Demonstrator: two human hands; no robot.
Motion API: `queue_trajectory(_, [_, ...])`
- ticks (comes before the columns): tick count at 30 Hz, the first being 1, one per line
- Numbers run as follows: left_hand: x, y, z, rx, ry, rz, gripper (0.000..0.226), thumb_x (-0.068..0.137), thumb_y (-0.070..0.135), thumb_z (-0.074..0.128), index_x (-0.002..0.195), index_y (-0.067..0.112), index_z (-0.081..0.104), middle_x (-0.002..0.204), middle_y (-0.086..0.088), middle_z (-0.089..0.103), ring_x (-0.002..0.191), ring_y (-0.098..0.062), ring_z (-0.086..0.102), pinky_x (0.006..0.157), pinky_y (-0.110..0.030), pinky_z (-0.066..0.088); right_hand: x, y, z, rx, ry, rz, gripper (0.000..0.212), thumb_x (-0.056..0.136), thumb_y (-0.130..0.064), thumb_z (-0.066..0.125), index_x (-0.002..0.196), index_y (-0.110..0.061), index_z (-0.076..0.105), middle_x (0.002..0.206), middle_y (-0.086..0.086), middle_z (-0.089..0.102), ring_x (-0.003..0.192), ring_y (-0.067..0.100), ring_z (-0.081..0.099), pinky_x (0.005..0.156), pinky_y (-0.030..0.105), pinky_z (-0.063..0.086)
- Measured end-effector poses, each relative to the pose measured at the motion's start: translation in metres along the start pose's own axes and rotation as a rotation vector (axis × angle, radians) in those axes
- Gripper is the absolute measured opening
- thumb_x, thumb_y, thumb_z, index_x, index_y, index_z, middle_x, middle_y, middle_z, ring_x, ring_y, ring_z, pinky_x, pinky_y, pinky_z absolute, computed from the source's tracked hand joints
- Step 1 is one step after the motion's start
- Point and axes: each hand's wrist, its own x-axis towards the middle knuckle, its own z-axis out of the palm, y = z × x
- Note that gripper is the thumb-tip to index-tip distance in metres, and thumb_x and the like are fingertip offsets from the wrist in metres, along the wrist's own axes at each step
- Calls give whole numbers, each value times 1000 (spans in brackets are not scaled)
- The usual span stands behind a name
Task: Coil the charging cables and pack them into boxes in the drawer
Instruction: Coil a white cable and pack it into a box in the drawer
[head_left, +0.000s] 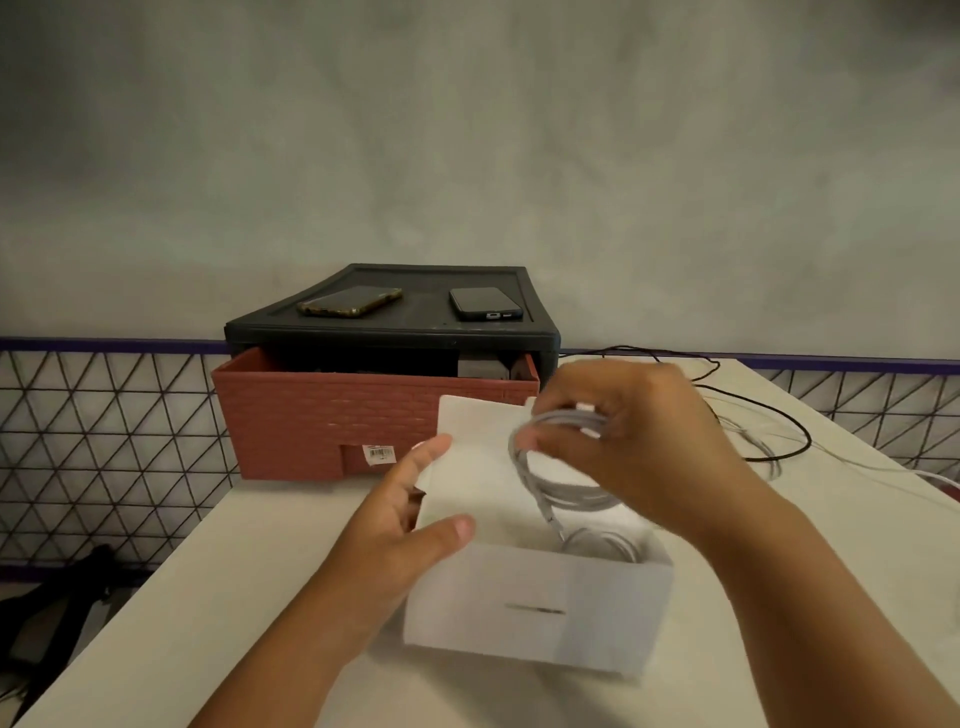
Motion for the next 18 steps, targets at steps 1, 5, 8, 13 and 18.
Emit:
queue_trajectory(1, [-1,0,3,-6,-22,-5,65,71,1,70,122,35,48,89,15,72,83,-3,68,65,-16,52,0,-1,4,-50,-74,-32,15,71,-37,69,70,-22,68,63,-12,61,61,8,53,50,17,39])
queue_trajectory(5, [-3,1,8,1,-84,-8,72,69,-7,73,121,33,45,81,26,70,77,12,63,63,-7,47,1,-10,19,-137,-343,-18,15,79,-35,70,85,-21,72,82,-5,68,71,11,58,64,25,47])
queue_trajectory(8, [-4,-1,10,28,-133,-11,75,59,4,70,125,33,46,86,14,69,78,10,62,69,-14,50,-1,-16,35,-110,-470,31,13,81,-33,68,87,-22,71,80,-8,64,74,11,57,70,28,50])
queue_trajectory(13, [-3,-5,10,32,-146,-16,80,58,4,69,127,35,45,96,9,65,87,6,63,76,-20,52,-7,-14,53,4,-606,167,16,93,-25,54,91,-19,68,82,-2,62,71,13,55,62,24,41])
queue_trajectory(18, [1,-12,1,19,-127,-64,83,60,2,69,128,40,44,110,1,59,90,-4,66,77,-22,53,-11,-16,63,62,-658,217,20,97,-19,40,84,-22,54,82,-3,51,77,17,45,62,24,34])
